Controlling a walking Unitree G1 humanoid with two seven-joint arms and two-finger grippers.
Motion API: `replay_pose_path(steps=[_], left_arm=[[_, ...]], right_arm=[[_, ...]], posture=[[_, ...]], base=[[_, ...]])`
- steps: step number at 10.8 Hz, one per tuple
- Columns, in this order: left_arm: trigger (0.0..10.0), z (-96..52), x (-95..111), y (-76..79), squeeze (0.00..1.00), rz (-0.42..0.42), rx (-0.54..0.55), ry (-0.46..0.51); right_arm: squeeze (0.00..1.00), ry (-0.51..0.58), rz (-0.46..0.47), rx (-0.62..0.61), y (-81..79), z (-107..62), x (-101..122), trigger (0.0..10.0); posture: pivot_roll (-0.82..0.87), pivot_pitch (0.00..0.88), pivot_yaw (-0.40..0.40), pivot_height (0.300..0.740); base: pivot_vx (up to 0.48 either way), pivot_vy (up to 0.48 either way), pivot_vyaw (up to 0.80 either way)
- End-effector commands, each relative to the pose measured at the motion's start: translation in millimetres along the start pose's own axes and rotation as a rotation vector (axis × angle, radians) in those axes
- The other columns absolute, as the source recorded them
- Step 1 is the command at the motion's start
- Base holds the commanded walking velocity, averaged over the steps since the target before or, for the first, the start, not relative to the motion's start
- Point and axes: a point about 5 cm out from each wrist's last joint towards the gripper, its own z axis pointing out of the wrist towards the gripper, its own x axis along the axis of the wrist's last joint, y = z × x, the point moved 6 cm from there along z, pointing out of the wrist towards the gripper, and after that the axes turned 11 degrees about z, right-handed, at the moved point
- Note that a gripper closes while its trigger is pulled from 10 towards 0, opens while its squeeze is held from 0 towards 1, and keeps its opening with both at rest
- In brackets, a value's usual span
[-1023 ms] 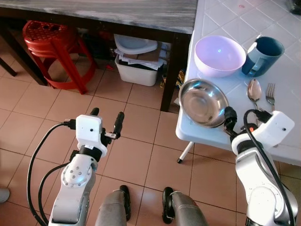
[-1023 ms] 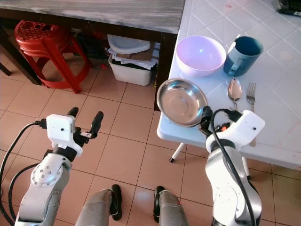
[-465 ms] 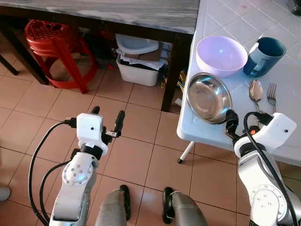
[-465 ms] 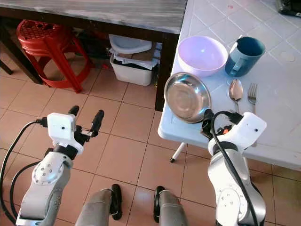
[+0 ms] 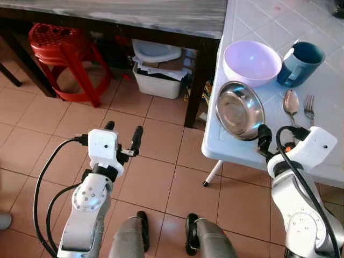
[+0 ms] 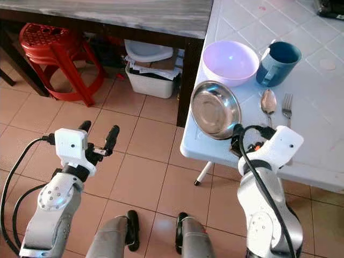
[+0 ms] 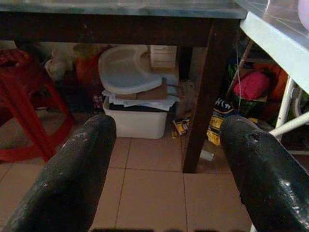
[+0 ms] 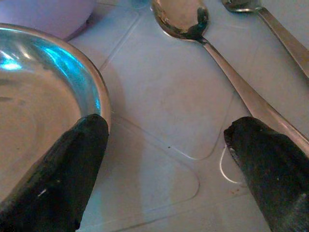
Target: Setting the table
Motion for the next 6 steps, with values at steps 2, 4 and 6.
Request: replay_pose_path(steps=[2, 4, 6], left_arm=[[10.0, -1.0, -3.5, -0.6, 0.00, -0.004, 0.002, -0.009], [10.0, 0.3, -3.3, 0.0, 0.00, -0.005, -0.001, -0.005], [10.0, 1.8, -2.6, 0.3, 0.00, -0.006, -0.001, 0.000]], right_arm=[[0.00, -0.001, -0.039, -0.048, 14.7, 4.0, -0.2, 10.0], [0.00, 0.047, -0.076, -0.017, 8.1, 6.0, 10.2, 10.0], [0.00, 0.076, -0.105, 0.002, 4.3, 8.5, 15.7, 10.0]], posture=[[-0.05, 0.223, 0.014, 0.740], [-0.05, 0.216, 0.015, 0.740], [-0.05, 0.214, 0.013, 0.740]], base=[[0.000, 0.000, 0.00], [0.000, 0.000, 0.00], [0.000, 0.000, 0.00]])
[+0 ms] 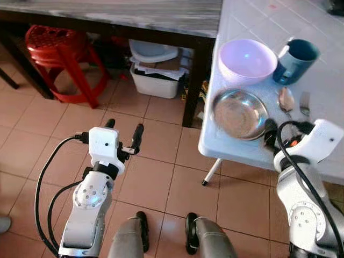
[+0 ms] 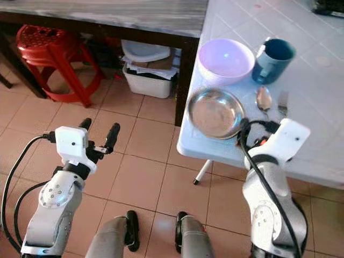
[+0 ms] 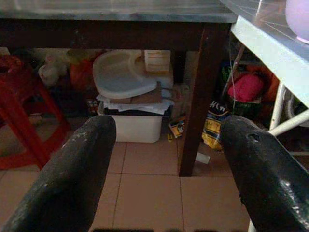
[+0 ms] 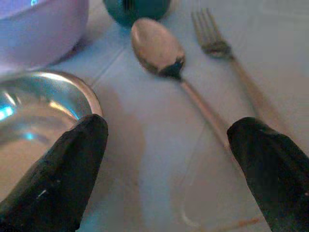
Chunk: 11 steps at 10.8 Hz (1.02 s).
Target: Setting the table
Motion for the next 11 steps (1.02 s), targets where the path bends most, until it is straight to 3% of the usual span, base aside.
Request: replay_pose_path(steps=[1, 4, 6, 9, 11], left_arm=[[10.0, -1.3, -5.9, 0.3, 0.00, -0.006, 0.000, -0.016], [10.0, -1.0, -5.8, 0.6, 0.00, -0.008, 0.002, -0.014], [10.0, -0.9, -5.9, 1.6, 0.00, -0.009, -0.001, -0.014], [10.0, -3.2, -6.7, 4.7, 0.00, -0.011, -0.010, -0.019], [10.0, -5.0, -7.2, 3.0, 0.00, -0.008, -0.004, -0.024]], right_arm=[[0.00, 0.002, -0.014, -0.006, 1.8, 1.2, -0.4, 10.0], [0.00, 0.032, -0.037, 0.012, -3.3, 0.8, 5.5, 10.0], [0.00, 0.075, -0.089, 0.072, -16.0, 1.2, 12.7, 10.0], [0.00, 0.032, -0.061, 0.112, -26.1, 11.6, 1.4, 10.0], [0.00, -0.055, -0.052, 0.121, -25.2, 13.5, -18.5, 10.0]], posture=[[-0.05, 0.213, 0.013, 0.740], [-0.05, 0.212, 0.012, 0.740], [-0.06, 0.214, 0.016, 0.740], [-0.05, 0.225, 0.019, 0.740], [-0.04, 0.230, 0.016, 0.740]], base=[[0.000, 0.000, 0.00], [0.000, 0.000, 0.00], [0.000, 0.000, 0.00], [0.000, 0.000, 0.00], [0.000, 0.000, 0.00]])
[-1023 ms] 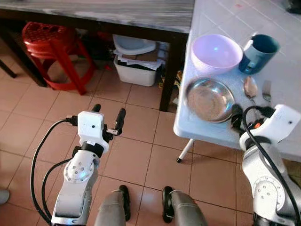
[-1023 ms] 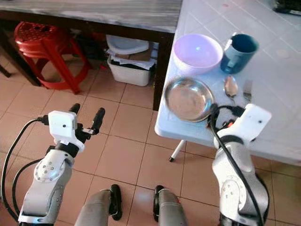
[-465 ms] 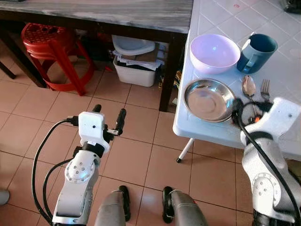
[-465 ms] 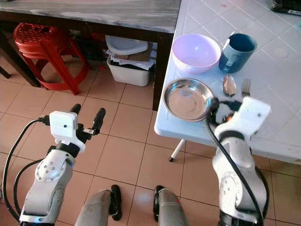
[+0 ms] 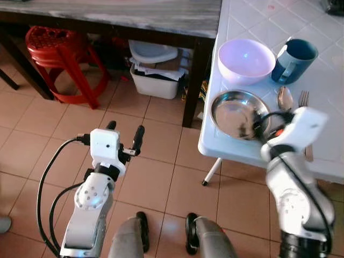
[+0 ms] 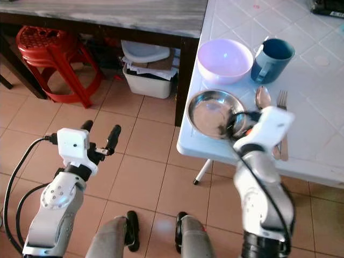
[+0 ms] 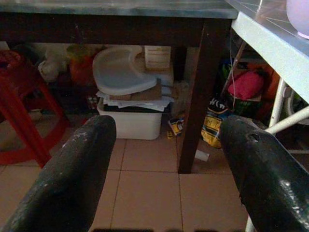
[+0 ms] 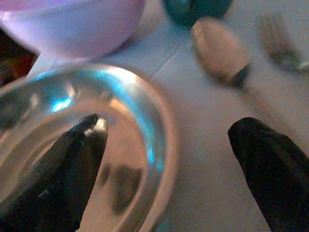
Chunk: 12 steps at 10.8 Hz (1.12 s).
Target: Setting the table
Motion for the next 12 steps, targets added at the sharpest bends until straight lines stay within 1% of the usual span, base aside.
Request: replay_pose_path(steps=[1, 2, 3, 4, 6, 7, 9, 10, 12], left_arm=[[10.0, -3.8, -1.6, 1.0, 0.00, 0.001, -0.003, -0.010], [10.0, -4.2, -1.7, 2.4, 0.00, -0.001, -0.006, -0.011], [10.0, -4.2, -1.7, 2.9, 0.00, -0.001, -0.009, -0.011], [10.0, -4.0, -1.9, 2.6, 0.00, -0.001, -0.009, -0.011], [10.0, -5.4, -2.1, 3.3, 0.00, -0.002, -0.015, -0.014], [10.0, -8.3, -4.5, 7.7, 0.00, -0.015, -0.044, -0.024], [10.0, -11.2, -4.1, 10.4, 0.00, -0.024, -0.066, -0.024], [10.0, -12.1, -4.1, 10.8, 0.00, -0.024, -0.068, -0.024], [10.0, -14.9, -5.2, 11.5, 0.00, -0.025, -0.075, -0.030]], right_arm=[[0.00, -0.036, 0.005, 0.012, 1.2, 0.0, -7.3, 10.0], [0.00, -0.076, 0.003, 0.048, -3.9, 2.3, -14.3, 9.2], [0.00, -0.105, 0.004, 0.046, -2.7, 2.4, -19.8, 0.1], [0.00, -0.154, 0.017, 0.032, 0.9, 0.1, -29.1, 0.0], [0.00, -0.219, 0.062, 0.001, 7.4, -2.4, -38.9, 0.0], [0.00, -0.286, 0.078, -0.012, 12.5, -4.2, -50.3, 0.0], [0.00, -0.353, 0.063, -0.018, 16.4, -6.3, -62.9, 0.0], [0.00, -0.366, 0.067, -0.028, 18.8, -6.5, -65.2, 0.0], [0.00, -0.385, 0.068, -0.094, 33.5, -6.9, -70.1, 0.0]], posture=[[-0.04, 0.231, 0.016, 0.740], [-0.04, 0.233, 0.016, 0.740], [-0.04, 0.233, 0.016, 0.740], [-0.04, 0.234, 0.015, 0.740], [-0.05, 0.242, 0.016, 0.740], [-0.04, 0.246, 0.016, 0.740], [-0.04, 0.248, 0.017, 0.740], [-0.03, 0.248, 0.017, 0.740], [-0.03, 0.240, 0.018, 0.740]], base=[[0.000, 0.000, 0.00], [0.000, 0.000, 0.00], [0.000, 0.000, 0.00], [0.000, 0.000, 0.00], [0.000, 0.000, 0.00], [0.000, 0.000, 0.00], [0.000, 0.000, 0.00], [0.000, 0.000, 0.00], [0.000, 0.000, 0.00]])
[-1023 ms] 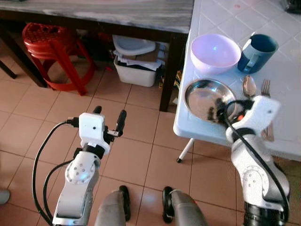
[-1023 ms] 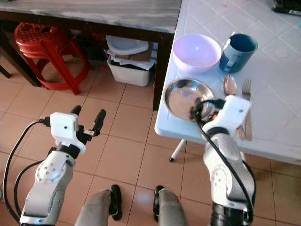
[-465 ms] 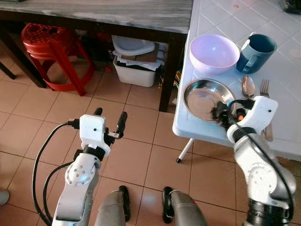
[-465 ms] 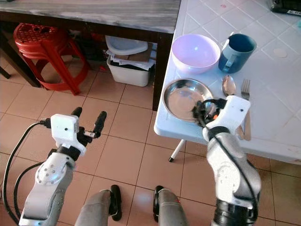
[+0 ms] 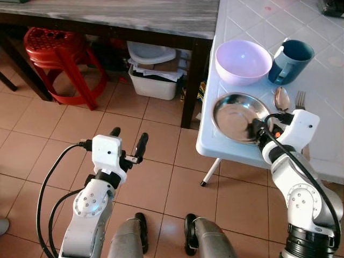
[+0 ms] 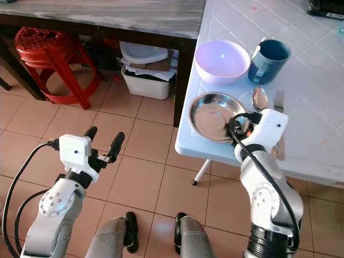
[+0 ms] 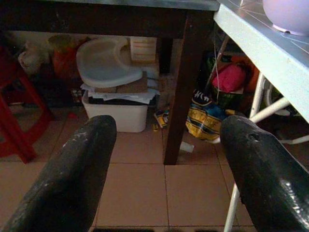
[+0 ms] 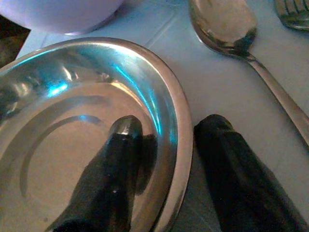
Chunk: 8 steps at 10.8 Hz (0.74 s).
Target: Setting the table
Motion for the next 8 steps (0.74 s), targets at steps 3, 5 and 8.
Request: replay_pose_path(steps=[3, 5, 8], left_arm=[[10.0, -6.3, -3.0, 4.2, 0.00, -0.009, -0.032, -0.016], [10.0, -8.5, -8.6, 2.5, 0.00, -0.012, -0.032, -0.035], [10.0, -2.3, -14.9, -19.6, 0.00, -0.017, 0.075, -0.054]], right_arm=[[0.00, -0.226, 0.021, -0.158, 38.0, -4.9, -60.6, 0.0], [0.00, -0.180, -0.051, -0.172, 38.7, -3.2, -55.6, 0.0], [0.00, -0.123, -0.155, -0.223, 36.7, 2.4, -58.3, 0.0]], posture=[[-0.03, 0.229, 0.025, 0.740], [-0.03, 0.225, 0.021, 0.740], [-0.04, 0.212, 0.030, 0.740]], base=[[0.000, 0.000, 0.00], [0.000, 0.000, 0.00], [0.000, 0.000, 0.00]])
